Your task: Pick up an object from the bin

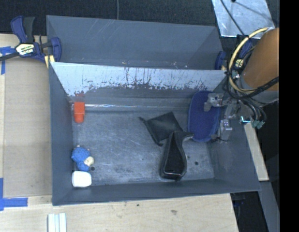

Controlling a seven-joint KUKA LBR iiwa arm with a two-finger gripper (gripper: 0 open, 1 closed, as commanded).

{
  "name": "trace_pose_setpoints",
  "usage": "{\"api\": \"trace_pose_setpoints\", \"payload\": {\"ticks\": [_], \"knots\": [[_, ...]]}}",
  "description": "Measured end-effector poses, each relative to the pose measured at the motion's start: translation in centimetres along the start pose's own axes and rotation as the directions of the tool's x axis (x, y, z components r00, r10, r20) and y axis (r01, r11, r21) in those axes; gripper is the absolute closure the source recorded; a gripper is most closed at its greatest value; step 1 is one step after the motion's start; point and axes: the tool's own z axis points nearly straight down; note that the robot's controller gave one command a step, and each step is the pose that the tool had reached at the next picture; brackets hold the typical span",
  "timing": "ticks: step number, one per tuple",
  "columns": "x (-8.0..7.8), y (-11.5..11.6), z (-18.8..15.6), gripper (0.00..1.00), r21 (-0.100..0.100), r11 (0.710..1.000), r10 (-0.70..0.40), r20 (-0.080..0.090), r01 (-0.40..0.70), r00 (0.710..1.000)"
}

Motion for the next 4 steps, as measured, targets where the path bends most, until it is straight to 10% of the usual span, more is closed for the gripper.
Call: {"api": "trace_pose_setpoints", "payload": {"ticks": [1, 2, 3, 4], "knots": [[3.0, 2.0, 5.2, 0.00, -0.001, 1.000, -0.022, 0.000, 0.022, 1.000], [2.8, 1.9, 4.9, 1.00, 0.001, 1.000, -0.022, 0.008, 0.022, 1.000], [0.1, 10.9, 9.0, 1.00, 0.003, 0.921, -0.388, 0.010, 0.388, 0.921], [0.1, 10.8, 9.0, 0.00, 0.002, 0.922, -0.387, 0.009, 0.387, 0.922]]}}
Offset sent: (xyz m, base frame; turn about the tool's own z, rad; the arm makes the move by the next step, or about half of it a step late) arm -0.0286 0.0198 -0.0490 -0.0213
